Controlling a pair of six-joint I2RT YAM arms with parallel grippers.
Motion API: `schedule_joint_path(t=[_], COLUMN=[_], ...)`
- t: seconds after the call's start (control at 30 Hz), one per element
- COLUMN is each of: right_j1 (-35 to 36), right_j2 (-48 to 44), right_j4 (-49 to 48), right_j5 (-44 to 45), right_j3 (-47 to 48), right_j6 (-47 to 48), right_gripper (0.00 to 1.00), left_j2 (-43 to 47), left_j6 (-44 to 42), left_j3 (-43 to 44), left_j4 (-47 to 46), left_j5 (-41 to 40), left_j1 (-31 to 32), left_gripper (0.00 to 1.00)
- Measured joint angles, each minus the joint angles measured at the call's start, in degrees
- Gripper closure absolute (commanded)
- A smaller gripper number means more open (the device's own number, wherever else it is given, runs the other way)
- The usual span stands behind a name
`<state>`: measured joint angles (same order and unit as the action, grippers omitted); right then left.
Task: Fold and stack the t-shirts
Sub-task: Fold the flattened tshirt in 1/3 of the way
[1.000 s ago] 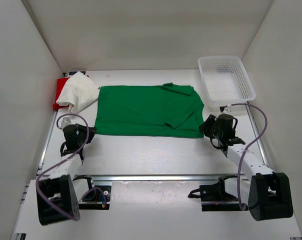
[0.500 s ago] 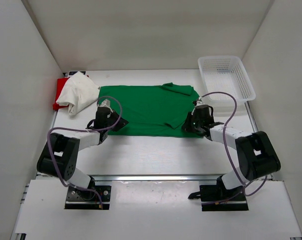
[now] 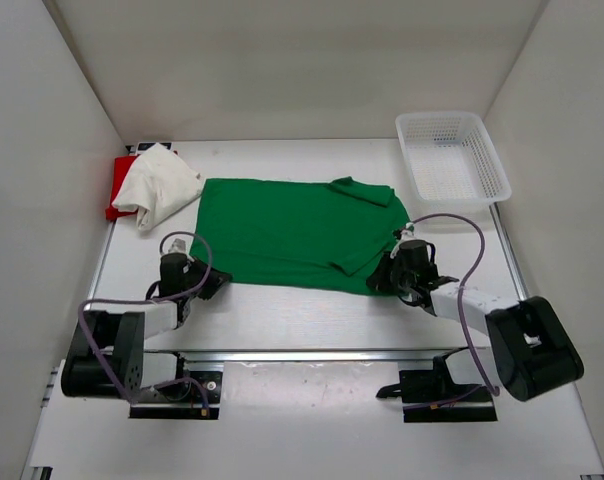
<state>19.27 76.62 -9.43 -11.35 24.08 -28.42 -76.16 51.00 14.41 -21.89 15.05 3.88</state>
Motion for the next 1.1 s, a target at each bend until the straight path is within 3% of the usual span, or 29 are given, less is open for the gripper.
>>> schedule_joint_path(t=[0.2, 0.3, 0.4, 0.57, 0.73, 0.93, 1.1], right_j1=[2.7, 3.1, 3.3, 3.1, 3.7, 4.3, 4.3], right_j2=[-11.2, -16.0, -18.8, -17.8, -9.8, -3.3, -0.4], right_j4=[4.4, 9.3, 12.7, 13.0, 8.9, 5.6, 4.5], right_j5=[-0.9, -1.9, -2.4, -4.7, -6.2, -7.6, -7.7], right_j3=[-6.8, -7.7, -7.3, -4.3, -2.4, -0.3, 1.2], right_j6=[-1.1, -1.3, -1.3, -1.3, -1.6, -1.9, -1.9], right_gripper=[0.99, 0.83, 0.73, 0.72, 0.72, 0.76, 0.83], left_j2=[15.3, 25.7, 28.2, 22.6, 10.4, -4.7, -8.3], left_j6=[-1.5, -2.2, -2.3, -3.3, -2.8, -1.2, 1.2], left_j3=[-8.4, -10.1, -8.7, 1.4, 10.1, 11.5, 6.9], left_j4=[7.3, 14.0, 15.8, 17.0, 9.5, 3.4, -2.7], left_j5=[2.2, 2.2, 3.0, 0.2, 0.1, 0.9, 1.3], left_j1=[-2.7, -0.4, 1.7, 7.9, 7.7, 7.1, 3.6], left_gripper=[0.93, 0.91, 0.89, 0.87, 0.89, 0.93, 0.94])
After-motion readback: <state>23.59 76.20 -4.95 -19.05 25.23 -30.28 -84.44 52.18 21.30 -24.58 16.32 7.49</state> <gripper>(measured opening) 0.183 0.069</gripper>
